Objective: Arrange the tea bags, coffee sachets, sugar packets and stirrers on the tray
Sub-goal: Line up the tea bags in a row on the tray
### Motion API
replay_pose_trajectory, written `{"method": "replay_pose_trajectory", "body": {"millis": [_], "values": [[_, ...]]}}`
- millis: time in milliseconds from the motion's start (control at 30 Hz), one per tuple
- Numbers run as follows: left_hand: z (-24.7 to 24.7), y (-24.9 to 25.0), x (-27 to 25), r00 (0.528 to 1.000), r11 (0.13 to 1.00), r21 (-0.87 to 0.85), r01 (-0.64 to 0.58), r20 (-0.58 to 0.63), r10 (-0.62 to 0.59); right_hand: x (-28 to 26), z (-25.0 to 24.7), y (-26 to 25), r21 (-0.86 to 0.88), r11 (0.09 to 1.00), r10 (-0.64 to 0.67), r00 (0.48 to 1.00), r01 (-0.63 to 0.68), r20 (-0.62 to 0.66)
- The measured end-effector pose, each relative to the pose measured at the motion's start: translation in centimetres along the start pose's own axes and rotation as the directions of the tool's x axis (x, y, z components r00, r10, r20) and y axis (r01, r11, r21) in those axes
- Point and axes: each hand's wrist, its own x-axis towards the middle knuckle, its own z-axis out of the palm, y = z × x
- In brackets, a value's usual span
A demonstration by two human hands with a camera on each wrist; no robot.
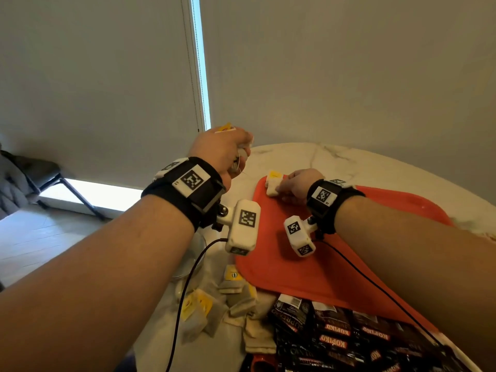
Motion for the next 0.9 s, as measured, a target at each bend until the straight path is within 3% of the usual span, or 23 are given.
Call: {"method": "replay_pose_trajectory", "body": {"millis": [267,433,667,800,900], "values": [[0.3,-0.5,-0.2,1.000,1.000,0.011,0.003,-0.003,-0.003,0.2,-0.2,-0.3,0.036,0.996,0.079,0.997,-0.078,-0.021],[0.3,-0.6,-0.5,1.000,1.000,0.016,0.001,-0.006,-0.001,0.9,-0.4,0.4,0.020,1.000,-0.007,1.000,0.007,-0.005],[0.5,-0.6,-0.7,0.999,0.998,0.016,0.054,0.005,-0.054,1.3,0.0,0.7,0.095,0.995,-0.009,1.000,0.008,0.003],[0.7,-0.5,-1.5,0.990,0.986,-0.091,0.141,-0.006,-0.142,1.0,0.0,0.6,0.094,0.996,-0.014,1.000,0.013,0.000],[0.9,-0.6,-2.5,0.982,0.969,-0.163,0.186,0.000,-0.188,-1.7,-0.9,-1.0,0.154,0.982,-0.103,0.994,0.108,-0.039]]}}
